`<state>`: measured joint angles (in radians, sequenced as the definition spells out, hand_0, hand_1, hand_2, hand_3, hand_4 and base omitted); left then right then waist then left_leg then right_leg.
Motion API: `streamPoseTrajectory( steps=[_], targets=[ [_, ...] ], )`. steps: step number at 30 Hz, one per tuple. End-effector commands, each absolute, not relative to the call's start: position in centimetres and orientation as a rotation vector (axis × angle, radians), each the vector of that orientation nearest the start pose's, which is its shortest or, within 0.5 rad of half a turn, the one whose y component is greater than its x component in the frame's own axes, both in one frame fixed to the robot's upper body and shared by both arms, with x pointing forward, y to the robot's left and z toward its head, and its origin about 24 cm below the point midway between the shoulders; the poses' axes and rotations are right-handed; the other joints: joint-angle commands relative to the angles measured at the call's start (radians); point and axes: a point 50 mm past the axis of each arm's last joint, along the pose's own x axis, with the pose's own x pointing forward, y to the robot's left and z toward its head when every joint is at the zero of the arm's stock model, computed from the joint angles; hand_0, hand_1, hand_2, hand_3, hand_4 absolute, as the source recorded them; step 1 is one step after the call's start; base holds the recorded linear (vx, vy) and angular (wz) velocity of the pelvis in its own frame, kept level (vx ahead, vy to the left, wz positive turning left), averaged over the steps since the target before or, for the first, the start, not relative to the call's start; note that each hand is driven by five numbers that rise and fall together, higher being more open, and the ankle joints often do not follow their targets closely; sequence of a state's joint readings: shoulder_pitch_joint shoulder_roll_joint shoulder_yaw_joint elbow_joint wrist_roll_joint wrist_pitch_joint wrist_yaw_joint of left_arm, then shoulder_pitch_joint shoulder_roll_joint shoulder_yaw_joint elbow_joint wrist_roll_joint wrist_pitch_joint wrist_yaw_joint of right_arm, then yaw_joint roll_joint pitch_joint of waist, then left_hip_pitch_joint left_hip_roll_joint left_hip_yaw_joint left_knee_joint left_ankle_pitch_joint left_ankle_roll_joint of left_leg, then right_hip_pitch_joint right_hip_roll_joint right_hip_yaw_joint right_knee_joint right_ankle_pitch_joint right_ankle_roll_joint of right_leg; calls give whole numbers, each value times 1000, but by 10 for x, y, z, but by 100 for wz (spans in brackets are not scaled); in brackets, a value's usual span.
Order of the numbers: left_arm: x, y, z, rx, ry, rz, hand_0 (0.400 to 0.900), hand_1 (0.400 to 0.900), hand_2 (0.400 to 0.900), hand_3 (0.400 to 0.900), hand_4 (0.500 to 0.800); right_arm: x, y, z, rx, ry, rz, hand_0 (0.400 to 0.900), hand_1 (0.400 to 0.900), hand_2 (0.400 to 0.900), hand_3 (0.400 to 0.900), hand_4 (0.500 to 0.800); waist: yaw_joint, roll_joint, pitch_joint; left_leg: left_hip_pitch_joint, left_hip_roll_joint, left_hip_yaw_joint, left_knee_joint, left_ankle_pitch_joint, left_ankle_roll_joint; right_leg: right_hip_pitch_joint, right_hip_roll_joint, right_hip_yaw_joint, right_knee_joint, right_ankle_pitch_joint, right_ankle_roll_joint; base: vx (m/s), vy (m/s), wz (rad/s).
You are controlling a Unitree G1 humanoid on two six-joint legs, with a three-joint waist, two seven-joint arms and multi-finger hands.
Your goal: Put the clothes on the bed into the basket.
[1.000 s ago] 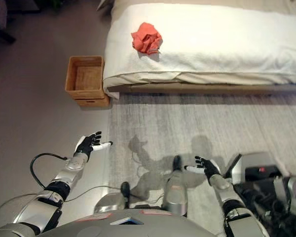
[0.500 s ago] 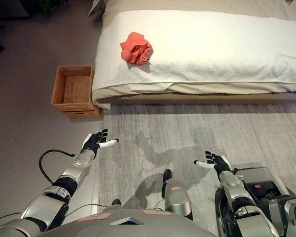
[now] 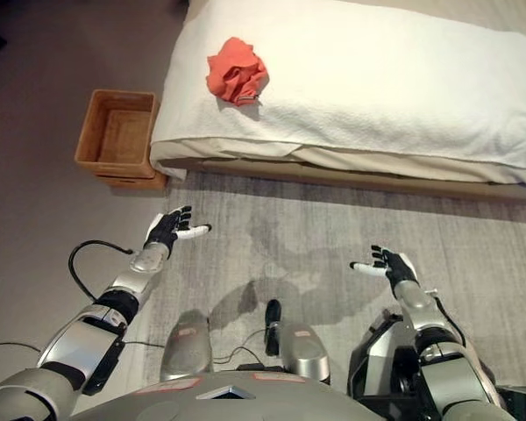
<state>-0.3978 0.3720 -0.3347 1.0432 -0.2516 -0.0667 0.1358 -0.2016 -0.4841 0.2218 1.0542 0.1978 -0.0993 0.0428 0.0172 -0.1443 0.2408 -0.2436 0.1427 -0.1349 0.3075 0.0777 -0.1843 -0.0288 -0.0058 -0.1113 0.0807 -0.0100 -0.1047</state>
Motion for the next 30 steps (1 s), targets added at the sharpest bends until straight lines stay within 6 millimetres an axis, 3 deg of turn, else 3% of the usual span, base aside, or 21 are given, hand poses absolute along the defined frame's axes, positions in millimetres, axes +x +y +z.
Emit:
streamPoseTrajectory(
  steps=[1, 4, 7, 9, 13, 15, 16, 17, 19, 22, 24, 27, 29, 30],
  targets=[
    [285, 254, -38, 350, 473, 161, 900, 900, 900, 900, 800, 206, -315, -71, -460, 715, -108, 900, 900, 900, 900, 800, 47, 26, -33, -98, -21, 37, -256, 192, 74, 64, 49, 187, -25, 39, 152, 490, 78, -93],
    [273, 260, -45, 332, 500, 183, 900, 900, 900, 900, 800, 203, -311, -75, -470, 728, -81, 900, 900, 900, 900, 800, 75, 41, -45, -77, -26, 24, -364, 211, 67, 124, 71, 241, -8, -10, 144, 350, 64, -70],
    [269, 260, -48, 332, 504, 180, 900, 900, 900, 900, 800, 198, -309, -80, -472, 758, -64, 900, 900, 900, 900, 800, 76, 57, -54, -58, -28, 69, -361, 213, 68, 161, 76, 268, -2, -43, 142, 247, 110, -37],
    [267, 257, -48, 319, 486, 169, 900, 900, 900, 900, 800, 188, -305, -89, -463, 804, -44, 900, 900, 900, 900, 800, 78, 82, -84, -40, -32, 139, -359, 219, 79, 209, 63, 284, -10, -88, 142, 312, 217, -32],
    [270, 255, -45, 339, 471, 156, 900, 900, 900, 900, 800, 179, -301, -98, -441, 847, -40, 900, 900, 900, 900, 800, 80, 83, -116, -40, -48, 140, -372, 222, 87, 242, 22, 288, -19, -118, 162, 244, 188, -15],
    [271, 257, -41, 352, 449, 162, 900, 900, 900, 900, 800, 177, -297, -102, -415, 862, -51, 900, 900, 900, 900, 800, 82, 76, -138, -35, -59, 181, -357, 198, 106, 251, -33, 298, -17, -116, 191, 217, 206, -33],
    [271, 257, -41, 353, 449, 163, 900, 900, 900, 900, 800, 177, -297, -102, -415, 862, -51, 900, 900, 900, 900, 800, 84, 73, -139, -35, -61, 184, -356, 197, 107, 251, -35, 300, -18, -117, 192, 268, 201, -52],
    [266, 260, -41, 351, 446, 169, 900, 900, 900, 900, 800, 175, -294, -105, -398, 870, -55, 900, 900, 900, 900, 800, 92, 58, -155, -45, -78, 217, -302, 155, 126, 252, -90, 302, -11, -56, 228, 253, 186, -52],
    [263, 259, -41, 335, 430, 172, 900, 900, 900, 900, 800, 179, -291, -104, -387, 853, -47, 900, 900, 900, 900, 800, 106, 43, -164, -60, -93, 240, -262, 117, 138, 224, -135, 316, 10, 20, 266, 257, 211, -58],
    [261, 254, -41, 330, 422, 151, 900, 900, 900, 900, 800, 181, -288, -104, -385, 851, -37, 900, 900, 900, 900, 800, 125, 42, -160, -48, -118, 274, -230, 60, 163, 149, -197, 283, 133, 175, 316, 208, 199, -33],
    [264, 253, -37, 328, 404, 149, 900, 900, 900, 900, 800, 186, -287, -101, -390, 832, -33, 900, 900, 900, 900, 800, 129, 68, -137, -15, -125, 280, -225, 32, 187, 92, -214, 235, 284, 269, 293, 155, 276, -8],
    [265, 253, -37, 335, 409, 145, 900, 900, 900, 900, 800, 186, -284, -103, -388, 843, -23, 900, 900, 900, 900, 800, 108, 114, -107, 97, -140, 281, -249, -8, 224, -9, -249, 128, 454, 306, 260, 173, 345, 2],
    [265, 253, -37, 321, 409, 150, 900, 900, 900, 900, 800, 182, -286, -105, -392, 862, -23, 900, 900, 900, 900, 800, 87, 123, -98, 174, -163, 267, -288, -28, 230, -96, -263, 94, 465, 251, 245, 286, 204, 9],
    [265, 253, -37, 320, 409, 150, 900, 900, 900, 900, 800, 180, -287, -105, -386, 867, -28, 900, 900, 900, 900, 800, 75, 135, -96, 193, -161, 252, -295, -32, 228, -145, -242, 94, 424, 226, 234, 292, 86, 22]
  ],
)
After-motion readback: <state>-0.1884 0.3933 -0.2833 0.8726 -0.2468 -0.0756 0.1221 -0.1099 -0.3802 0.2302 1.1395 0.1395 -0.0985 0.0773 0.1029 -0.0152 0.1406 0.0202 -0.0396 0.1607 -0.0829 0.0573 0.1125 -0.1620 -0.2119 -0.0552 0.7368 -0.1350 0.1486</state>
